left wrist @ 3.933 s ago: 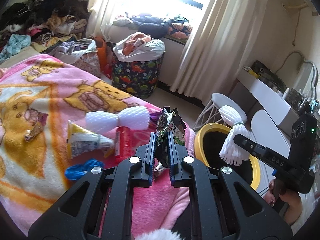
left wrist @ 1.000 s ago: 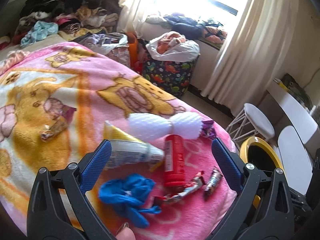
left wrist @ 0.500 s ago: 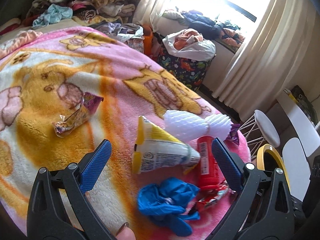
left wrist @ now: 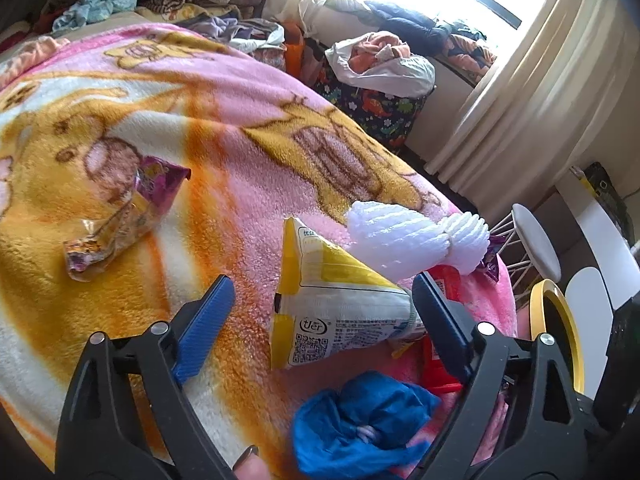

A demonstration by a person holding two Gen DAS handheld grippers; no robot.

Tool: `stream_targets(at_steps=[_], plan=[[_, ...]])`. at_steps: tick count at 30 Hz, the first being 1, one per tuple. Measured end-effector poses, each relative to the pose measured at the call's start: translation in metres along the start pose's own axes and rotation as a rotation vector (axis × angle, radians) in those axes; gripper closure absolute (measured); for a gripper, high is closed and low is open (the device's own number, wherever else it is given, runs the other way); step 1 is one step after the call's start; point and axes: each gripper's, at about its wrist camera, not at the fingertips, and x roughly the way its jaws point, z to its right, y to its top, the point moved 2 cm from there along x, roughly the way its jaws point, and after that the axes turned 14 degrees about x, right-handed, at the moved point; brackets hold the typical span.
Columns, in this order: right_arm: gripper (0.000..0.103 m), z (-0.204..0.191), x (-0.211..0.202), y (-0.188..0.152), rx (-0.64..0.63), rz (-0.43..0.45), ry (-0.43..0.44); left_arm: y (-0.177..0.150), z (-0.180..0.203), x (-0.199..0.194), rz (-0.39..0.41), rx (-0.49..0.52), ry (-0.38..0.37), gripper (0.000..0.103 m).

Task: Collect trash
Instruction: 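Grasp the yellow-white snack bag with the left tool while the right tool grasps the chocolate bar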

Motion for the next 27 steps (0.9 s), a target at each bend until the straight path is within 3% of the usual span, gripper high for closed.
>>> stream_targets(at_steps=[4,7,17,27], plan=[[0.077,0.004,-0.001,0.001,0.024,-0.006,0.035,0.001,0.002,0.004,-0.003,-0.007,-0.01,0.032],[0.08,0.01,-0.004,0.002,0.053,-0.006,0.069,0.002,0.007,0.005,-0.001,0.003,-0.025,0.046],[0.087,0.014,-0.022,0.002,0.054,0.034,0.15,0.001,0.016,-0.003,0.015,0.02,-0.031,0.057],[0.087,0.007,-0.044,-0.006,-0.002,0.081,0.185,0.003,0.015,-0.03,0.068,0.014,-0.023,0.06]])
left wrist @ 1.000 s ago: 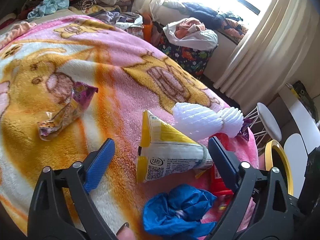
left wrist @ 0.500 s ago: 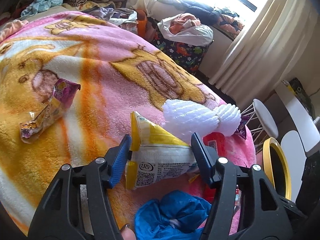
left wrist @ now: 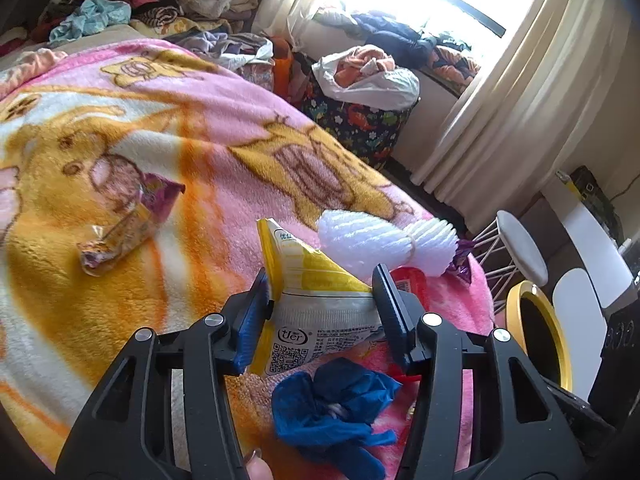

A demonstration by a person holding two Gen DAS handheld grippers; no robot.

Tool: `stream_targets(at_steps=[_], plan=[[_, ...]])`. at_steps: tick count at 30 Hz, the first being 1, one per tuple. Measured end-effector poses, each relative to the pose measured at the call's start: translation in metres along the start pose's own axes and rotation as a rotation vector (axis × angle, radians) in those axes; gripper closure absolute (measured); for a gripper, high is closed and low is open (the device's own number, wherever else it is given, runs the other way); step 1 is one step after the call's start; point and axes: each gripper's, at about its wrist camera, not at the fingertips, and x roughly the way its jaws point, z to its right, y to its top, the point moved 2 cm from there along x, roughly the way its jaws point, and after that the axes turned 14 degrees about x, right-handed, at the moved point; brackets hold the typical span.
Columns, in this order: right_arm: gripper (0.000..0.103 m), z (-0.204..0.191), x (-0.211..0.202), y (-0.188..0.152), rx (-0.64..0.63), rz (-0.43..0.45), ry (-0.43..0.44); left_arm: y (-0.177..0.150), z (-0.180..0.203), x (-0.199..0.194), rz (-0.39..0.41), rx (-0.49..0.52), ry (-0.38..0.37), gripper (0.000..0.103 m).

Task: Collect trash
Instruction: 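Grasp the yellow-white snack bag with the left tool while the right tool grasps the chocolate bar, then carry the snack bag and chocolate bar over the yellow bin with both tools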

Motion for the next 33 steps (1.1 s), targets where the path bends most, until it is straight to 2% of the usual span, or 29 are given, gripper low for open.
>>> stream_targets(at_steps=[18,33], plan=[[0.087,-0.024,-0.036,-0.002,-0.1,0.053,0.052,0.016,0.021,-0.037,0.073,0.045,-0.004,0.06],[0.087,-0.004,-0.062,0.006,-0.065,0.102,0.072,0.018,0.062,-0.042,0.077,0.118,-0.039,0.06]])
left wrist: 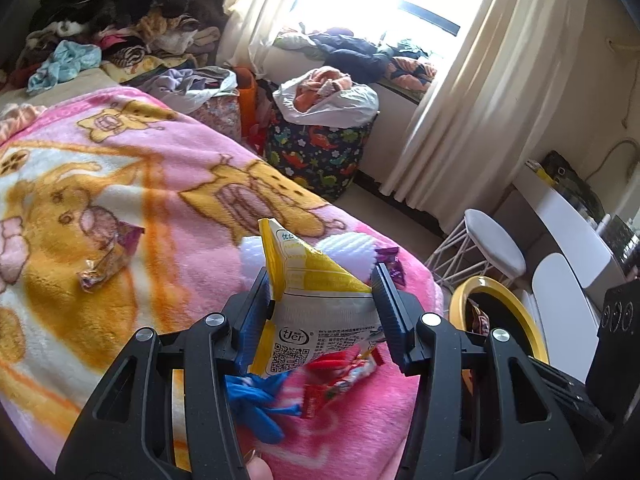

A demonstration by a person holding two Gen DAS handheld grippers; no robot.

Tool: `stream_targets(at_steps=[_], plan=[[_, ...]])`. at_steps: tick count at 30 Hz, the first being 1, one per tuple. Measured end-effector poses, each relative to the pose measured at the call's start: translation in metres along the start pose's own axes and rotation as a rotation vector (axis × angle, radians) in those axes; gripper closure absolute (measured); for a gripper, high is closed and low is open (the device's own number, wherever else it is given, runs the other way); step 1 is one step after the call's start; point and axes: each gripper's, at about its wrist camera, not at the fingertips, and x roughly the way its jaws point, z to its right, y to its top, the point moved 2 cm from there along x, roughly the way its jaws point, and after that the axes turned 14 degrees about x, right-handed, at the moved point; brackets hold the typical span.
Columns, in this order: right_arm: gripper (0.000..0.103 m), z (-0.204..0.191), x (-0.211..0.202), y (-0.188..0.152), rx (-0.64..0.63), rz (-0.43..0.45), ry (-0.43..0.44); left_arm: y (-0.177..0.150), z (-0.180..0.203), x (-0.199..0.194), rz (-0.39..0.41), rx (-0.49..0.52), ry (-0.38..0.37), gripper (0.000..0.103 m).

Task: Collect trash
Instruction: 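Carry the snack bag and chocolate bar over the yellow bin with both tools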

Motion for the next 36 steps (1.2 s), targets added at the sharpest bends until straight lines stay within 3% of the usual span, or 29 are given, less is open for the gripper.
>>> stream_targets(at_steps=[16,36], plan=[[0.087,0.037,-0.028,0.02,0.08,0.074,-0.02,0.003,0.056,0.005,-0.011,0.092,-0.06,0.06],[0.087,0.108,-0.055,0.039,0.15,0.195,-0.191,0.005,0.133,0.019,-0.029,0.227,-0.157,0.06]])
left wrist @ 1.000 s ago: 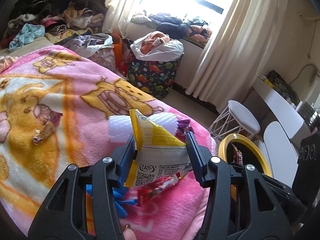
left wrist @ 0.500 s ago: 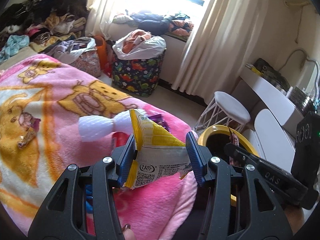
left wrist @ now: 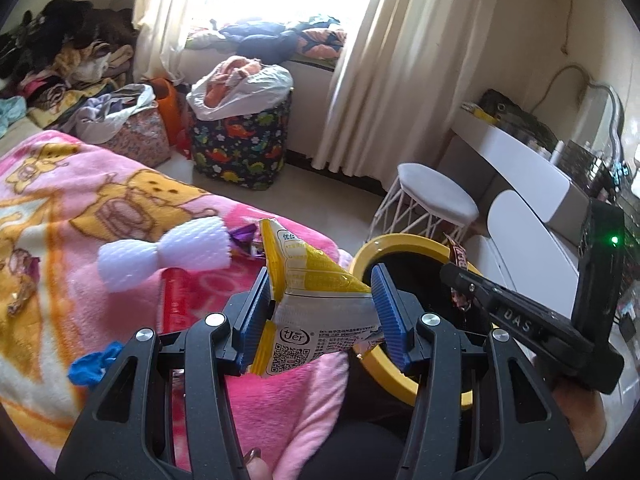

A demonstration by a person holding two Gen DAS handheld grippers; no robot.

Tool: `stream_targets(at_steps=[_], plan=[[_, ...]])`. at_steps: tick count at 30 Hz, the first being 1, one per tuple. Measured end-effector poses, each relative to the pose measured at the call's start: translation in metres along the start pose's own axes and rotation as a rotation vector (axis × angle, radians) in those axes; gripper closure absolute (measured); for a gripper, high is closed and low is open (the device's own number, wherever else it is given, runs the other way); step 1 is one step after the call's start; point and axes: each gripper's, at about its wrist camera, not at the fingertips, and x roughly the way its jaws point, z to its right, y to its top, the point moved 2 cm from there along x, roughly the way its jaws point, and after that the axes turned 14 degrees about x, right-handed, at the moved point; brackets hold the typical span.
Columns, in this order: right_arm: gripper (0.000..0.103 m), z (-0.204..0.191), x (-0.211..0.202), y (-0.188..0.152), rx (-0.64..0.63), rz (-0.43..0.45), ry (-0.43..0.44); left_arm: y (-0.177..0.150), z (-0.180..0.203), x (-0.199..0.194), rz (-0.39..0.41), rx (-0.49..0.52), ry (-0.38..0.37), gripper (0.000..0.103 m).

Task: Collect trash
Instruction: 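Carry the snack bag and chocolate bar over the yellow bin with both tools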

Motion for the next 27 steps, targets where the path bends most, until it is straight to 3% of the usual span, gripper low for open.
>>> stream_targets(at_steps=[27], plan=[[0.087,0.066,0.003,0.017,0.114,0.015,-0.11,-0.004,0.063,0.046,-0.081,0.142,-0.086,0.06]])
